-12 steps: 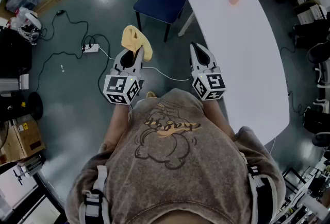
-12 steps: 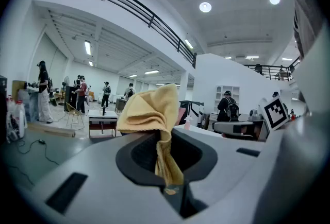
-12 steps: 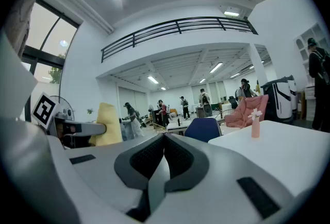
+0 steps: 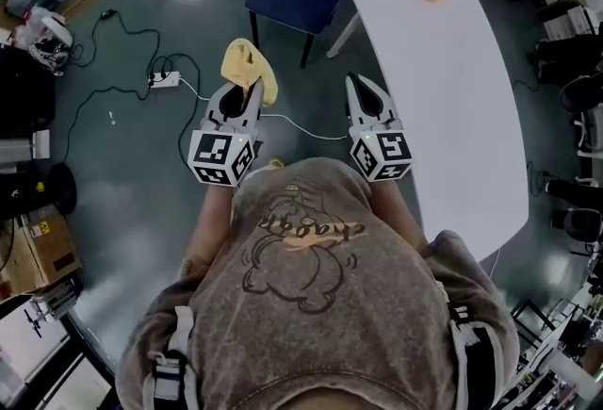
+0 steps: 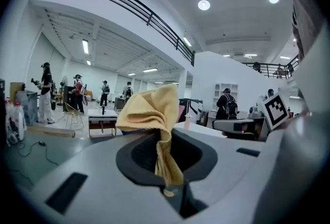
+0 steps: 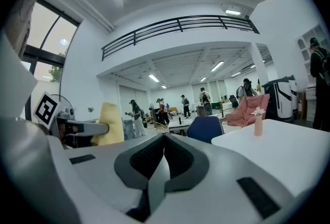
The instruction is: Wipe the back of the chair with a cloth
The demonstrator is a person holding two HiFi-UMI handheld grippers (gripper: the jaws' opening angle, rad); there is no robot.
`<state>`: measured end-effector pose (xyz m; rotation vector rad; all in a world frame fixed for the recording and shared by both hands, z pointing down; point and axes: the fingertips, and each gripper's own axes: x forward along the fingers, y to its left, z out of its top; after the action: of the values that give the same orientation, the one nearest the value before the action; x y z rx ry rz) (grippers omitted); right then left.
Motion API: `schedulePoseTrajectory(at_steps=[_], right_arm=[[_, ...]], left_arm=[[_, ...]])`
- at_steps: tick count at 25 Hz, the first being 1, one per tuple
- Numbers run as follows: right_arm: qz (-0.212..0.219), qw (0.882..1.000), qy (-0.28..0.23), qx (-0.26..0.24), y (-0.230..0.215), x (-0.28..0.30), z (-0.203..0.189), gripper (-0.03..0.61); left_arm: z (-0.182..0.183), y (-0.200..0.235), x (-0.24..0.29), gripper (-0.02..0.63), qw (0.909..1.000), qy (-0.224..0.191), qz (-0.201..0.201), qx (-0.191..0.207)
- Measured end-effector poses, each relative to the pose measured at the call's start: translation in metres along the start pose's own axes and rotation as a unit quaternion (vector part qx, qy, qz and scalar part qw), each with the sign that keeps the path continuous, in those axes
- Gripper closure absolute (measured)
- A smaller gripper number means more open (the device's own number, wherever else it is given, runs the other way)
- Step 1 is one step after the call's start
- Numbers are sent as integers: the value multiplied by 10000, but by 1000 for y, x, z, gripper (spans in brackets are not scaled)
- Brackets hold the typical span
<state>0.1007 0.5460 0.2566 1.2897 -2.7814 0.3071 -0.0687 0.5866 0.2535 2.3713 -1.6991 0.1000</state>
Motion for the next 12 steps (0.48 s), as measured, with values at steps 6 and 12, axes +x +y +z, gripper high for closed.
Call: schedulePoseTrajectory(at_steps=[6,12], right_arm=[[-118,9999,10,-91,22,3,-21,555],[-303,9995,57,-98,20,7,-19,555]], left_arm=[[-16,24,-8,563,9998,25,-128,-175],[-10,29,-1,563,9994,-3,-318,-110]])
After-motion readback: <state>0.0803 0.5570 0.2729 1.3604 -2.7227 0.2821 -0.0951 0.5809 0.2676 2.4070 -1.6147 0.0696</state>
